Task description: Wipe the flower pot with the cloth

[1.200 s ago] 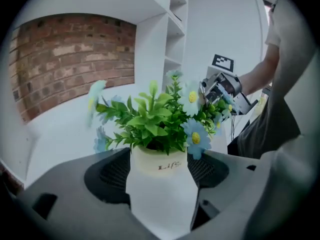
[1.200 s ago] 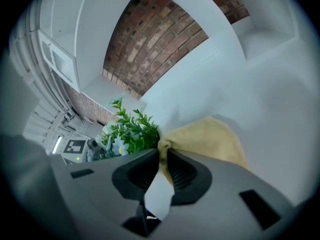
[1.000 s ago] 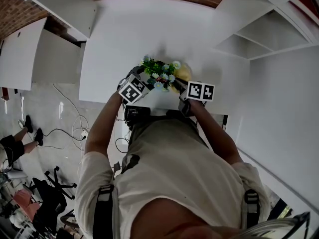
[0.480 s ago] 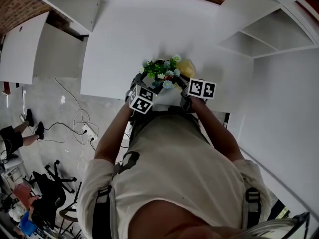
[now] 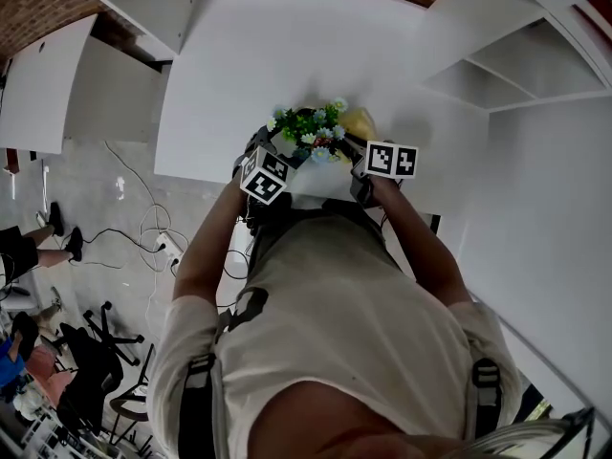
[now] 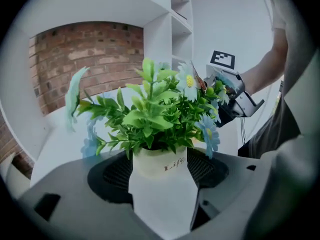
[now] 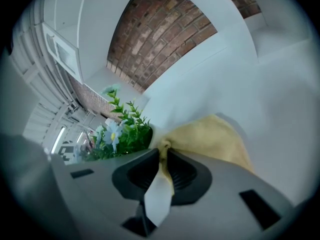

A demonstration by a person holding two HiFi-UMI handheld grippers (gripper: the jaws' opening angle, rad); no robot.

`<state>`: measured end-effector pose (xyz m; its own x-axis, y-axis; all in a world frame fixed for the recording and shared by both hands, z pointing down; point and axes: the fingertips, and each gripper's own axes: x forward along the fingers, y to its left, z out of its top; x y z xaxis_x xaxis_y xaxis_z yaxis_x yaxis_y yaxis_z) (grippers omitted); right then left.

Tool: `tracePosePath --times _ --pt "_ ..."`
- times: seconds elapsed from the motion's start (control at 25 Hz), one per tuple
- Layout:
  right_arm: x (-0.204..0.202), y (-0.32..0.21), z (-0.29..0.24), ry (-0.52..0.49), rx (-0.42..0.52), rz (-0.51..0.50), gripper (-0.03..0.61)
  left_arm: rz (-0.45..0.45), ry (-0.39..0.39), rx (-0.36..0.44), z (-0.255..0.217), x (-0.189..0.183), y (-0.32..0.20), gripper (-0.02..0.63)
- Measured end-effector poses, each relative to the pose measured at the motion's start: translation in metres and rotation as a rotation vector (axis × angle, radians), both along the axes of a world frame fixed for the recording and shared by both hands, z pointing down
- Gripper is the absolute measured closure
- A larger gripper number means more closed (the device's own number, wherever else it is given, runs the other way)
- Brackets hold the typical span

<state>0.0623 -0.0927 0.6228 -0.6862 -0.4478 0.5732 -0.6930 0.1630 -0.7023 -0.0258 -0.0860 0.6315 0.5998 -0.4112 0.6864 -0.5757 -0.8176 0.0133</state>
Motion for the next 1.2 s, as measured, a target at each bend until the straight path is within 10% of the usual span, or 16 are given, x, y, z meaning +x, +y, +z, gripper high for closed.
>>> tracePosePath --times 0.36,1.2 --pt "-0.020 0.034 0.012 -0.022 -0.044 -0.069 0.517 -0.251 0.024 0.033 0.000 -0.004 0.005 0.272" --pt "0.001 0.018 0.001 0.010 -0.031 -0.075 0.514 -0.281 0.027 0.033 -0.011 -0.045 -0.004 0.272"
